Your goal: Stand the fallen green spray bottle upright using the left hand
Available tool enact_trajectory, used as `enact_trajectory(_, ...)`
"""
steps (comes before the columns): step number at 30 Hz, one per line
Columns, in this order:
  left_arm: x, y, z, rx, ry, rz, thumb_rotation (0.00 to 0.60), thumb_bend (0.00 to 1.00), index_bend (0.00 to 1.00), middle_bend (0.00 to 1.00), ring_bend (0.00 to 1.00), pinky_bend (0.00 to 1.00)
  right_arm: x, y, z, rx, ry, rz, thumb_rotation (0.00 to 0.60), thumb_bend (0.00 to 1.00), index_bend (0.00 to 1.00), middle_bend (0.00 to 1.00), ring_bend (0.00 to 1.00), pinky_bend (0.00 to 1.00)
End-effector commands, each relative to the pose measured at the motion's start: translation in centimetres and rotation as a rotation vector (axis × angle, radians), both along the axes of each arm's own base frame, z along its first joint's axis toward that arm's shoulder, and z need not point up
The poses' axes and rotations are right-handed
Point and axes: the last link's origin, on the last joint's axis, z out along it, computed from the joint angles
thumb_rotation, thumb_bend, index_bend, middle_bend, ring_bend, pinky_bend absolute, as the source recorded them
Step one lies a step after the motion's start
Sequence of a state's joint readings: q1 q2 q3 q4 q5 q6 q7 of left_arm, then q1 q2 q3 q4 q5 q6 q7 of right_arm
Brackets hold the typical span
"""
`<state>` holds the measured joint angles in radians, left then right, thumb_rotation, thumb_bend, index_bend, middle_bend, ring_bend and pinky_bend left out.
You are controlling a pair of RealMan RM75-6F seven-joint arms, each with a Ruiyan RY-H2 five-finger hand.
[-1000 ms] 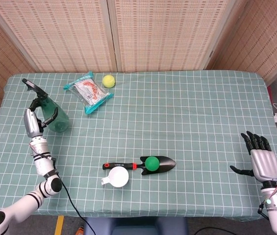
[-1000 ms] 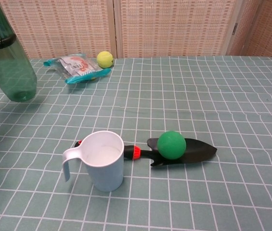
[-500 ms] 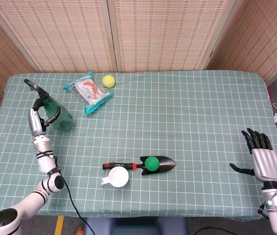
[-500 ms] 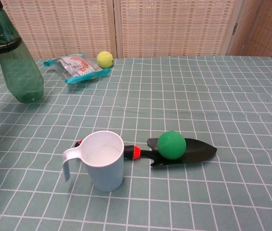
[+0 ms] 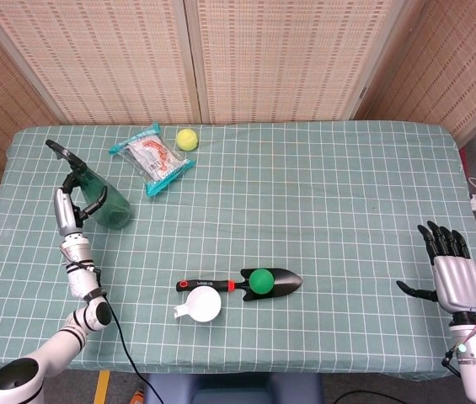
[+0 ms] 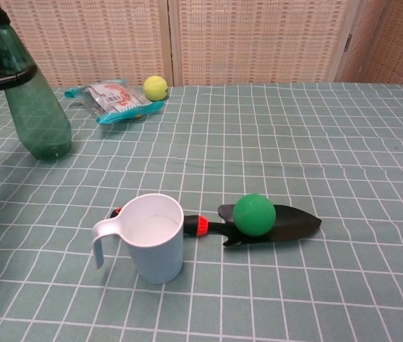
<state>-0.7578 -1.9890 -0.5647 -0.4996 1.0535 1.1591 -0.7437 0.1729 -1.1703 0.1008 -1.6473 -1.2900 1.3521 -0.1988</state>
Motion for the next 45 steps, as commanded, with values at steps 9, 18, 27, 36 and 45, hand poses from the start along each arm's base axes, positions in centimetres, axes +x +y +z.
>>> enact_trajectory(9, -0.2, -0.3, -0.3, -0.008, -0.023, -0.008, 0.600, 0.25, 0.32, 0.52, 0.33, 0.19, 0.0, 0.0, 0.0, -0.002, -0.001, 0.001, 0.600, 0.00, 0.00, 0.00, 0.00, 0.00)
enact_trajectory(18, -0.1, -0.4, -0.4, -0.017, -0.021, -0.016, 0.600, 0.23, 0.29, 0.49, 0.31, 0.19, 0.0, -0.1, 0.0, -0.001, -0.003, 0.000, 0.600, 0.00, 0.00, 0.00, 0.00, 0.00)
enact_trajectory(27, 0.0, -0.8, -0.9, -0.046, -0.017, -0.054, 0.600, 0.20, 0.17, 0.39, 0.25, 0.15, 0.0, -0.1, -0.1, 0.000, -0.008, 0.004, 0.600, 0.00, 0.00, 0.00, 0.00, 0.00)
enact_trajectory(36, 0.4, -1.2, -1.4, -0.071, 0.003, -0.105, 0.600, 0.16, 0.00, 0.23, 0.11, 0.09, 0.0, -0.2, -0.1, 0.003, -0.018, 0.001, 0.600, 0.00, 0.00, 0.00, 0.00, 0.00)
enact_trajectory(45, 0.3, -1.2, -1.8, -0.110, 0.019, -0.110, 0.600, 0.13, 0.00, 0.00, 0.00, 0.03, 0.0, -0.2, 0.0, 0.008, -0.028, 0.000, 0.600, 0.00, 0.00, 0.00, 0.00, 0.00)
